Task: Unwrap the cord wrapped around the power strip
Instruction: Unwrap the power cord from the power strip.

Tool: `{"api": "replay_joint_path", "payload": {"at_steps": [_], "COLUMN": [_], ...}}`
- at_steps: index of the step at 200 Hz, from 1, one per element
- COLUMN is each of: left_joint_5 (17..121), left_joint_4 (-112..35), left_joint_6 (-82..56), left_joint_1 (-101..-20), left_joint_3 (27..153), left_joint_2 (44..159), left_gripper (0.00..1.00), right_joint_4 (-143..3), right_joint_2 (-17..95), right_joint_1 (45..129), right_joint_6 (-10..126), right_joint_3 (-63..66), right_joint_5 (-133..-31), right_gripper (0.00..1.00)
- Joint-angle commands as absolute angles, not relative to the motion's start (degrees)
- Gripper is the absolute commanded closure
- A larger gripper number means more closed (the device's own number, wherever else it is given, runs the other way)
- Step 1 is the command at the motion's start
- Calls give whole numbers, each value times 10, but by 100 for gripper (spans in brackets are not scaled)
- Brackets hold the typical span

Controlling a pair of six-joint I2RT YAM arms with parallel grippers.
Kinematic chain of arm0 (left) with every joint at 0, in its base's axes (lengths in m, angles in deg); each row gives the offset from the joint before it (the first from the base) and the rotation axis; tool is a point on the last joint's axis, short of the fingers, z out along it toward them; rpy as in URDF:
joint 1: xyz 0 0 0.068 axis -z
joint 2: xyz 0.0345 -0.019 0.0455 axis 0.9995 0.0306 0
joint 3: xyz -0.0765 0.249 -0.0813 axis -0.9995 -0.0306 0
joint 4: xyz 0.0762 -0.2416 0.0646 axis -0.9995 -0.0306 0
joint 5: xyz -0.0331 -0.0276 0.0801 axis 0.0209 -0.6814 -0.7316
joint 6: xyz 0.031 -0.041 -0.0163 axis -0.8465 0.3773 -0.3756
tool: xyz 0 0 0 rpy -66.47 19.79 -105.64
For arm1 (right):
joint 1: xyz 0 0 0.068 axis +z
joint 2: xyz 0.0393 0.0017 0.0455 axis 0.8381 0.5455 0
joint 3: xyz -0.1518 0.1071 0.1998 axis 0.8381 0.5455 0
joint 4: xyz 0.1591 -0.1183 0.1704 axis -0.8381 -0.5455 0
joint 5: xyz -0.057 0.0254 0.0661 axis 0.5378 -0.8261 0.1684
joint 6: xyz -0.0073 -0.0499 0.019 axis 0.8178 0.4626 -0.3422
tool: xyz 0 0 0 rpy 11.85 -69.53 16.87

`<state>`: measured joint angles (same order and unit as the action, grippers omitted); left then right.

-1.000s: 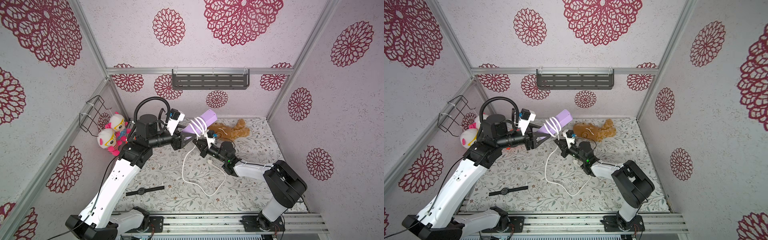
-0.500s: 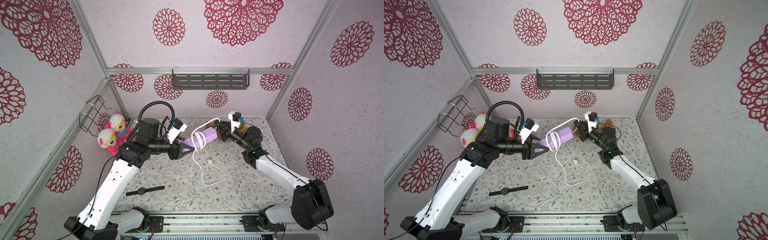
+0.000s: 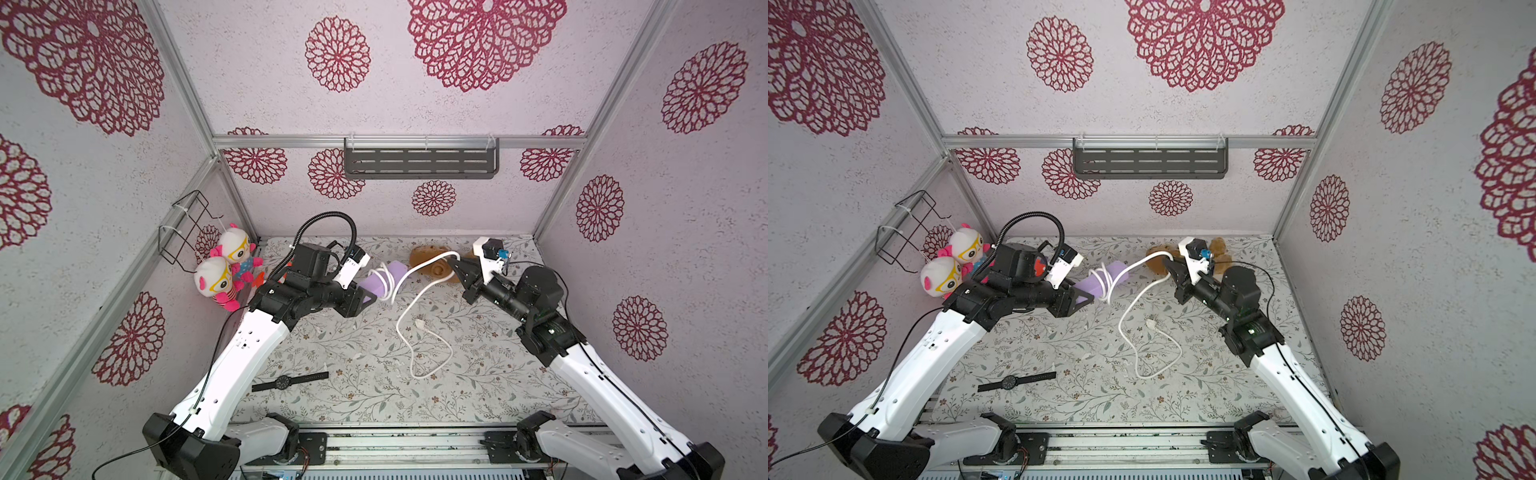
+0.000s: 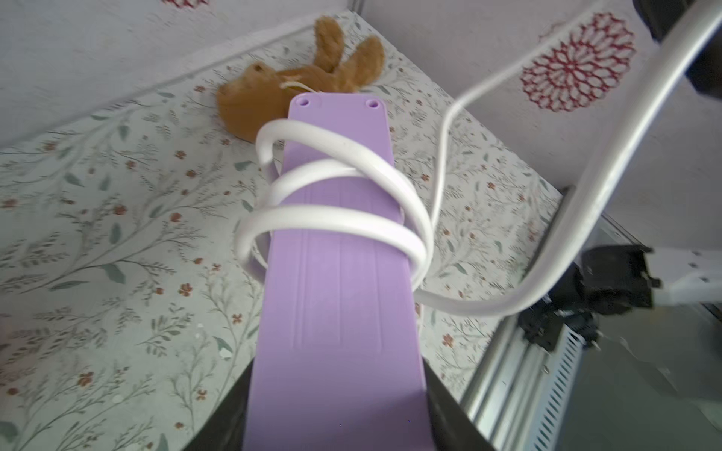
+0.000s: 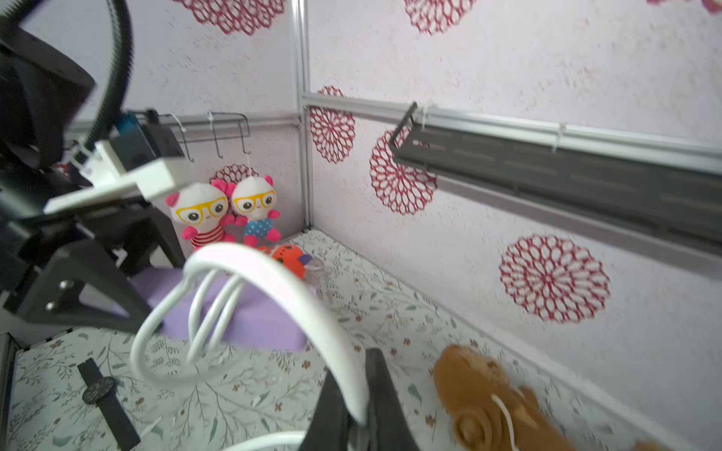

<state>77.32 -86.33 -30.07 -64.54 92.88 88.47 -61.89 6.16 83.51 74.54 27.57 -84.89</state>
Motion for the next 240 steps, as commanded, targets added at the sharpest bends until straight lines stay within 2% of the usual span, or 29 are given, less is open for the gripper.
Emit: {"api": "replay_joint_path", "payload": {"at_steps": [1, 14, 45, 67, 85, 101, 140, 157, 183, 215, 240], "left_joint_5": [680, 709, 857, 960, 1013, 1040, 1033, 979, 772, 586, 494], "left_joint_4": [-710, -703, -719, -728, -792, -852, -943, -964, -954, -872, -817], "left_joint_6": [-245, -232, -246, -251, -274, -301, -352, -365, -347, -327, -328], "left_joint_1": [-651, -651, -650, -650, -651, -652, -650, -651, -653, -654, -654], "left_joint_3": [935, 945, 958, 944, 942, 931, 895, 888, 892, 903, 924], "left_joint_2": [830, 825, 810, 785, 778, 776, 793, 812, 845, 846, 836], "left_gripper": [100, 100, 100, 100, 100, 100, 100, 100, 100, 100, 100], "right_joint_4": [-675, -682, -701, -701, -720, -747, -821, -847, -879, -934, -977], "right_joint_2": [74, 120, 242, 324, 379, 416, 455, 441, 380, 284, 223], "right_joint_1": [833, 833, 822, 795, 774, 757, 707, 688, 664, 659, 659], "right_joint_6": [638, 587, 520, 507, 511, 519, 536, 545, 572, 624, 675], "right_joint_3": [333, 326, 230, 135, 33, -54, -221, -256, -243, -130, -20], "right_joint_5": [-732, -730, -691, -712, -740, -761, -798, -804, -788, -732, -644], "right_gripper": [100, 100, 100, 100, 100, 100, 100, 100, 100, 100, 100]}}
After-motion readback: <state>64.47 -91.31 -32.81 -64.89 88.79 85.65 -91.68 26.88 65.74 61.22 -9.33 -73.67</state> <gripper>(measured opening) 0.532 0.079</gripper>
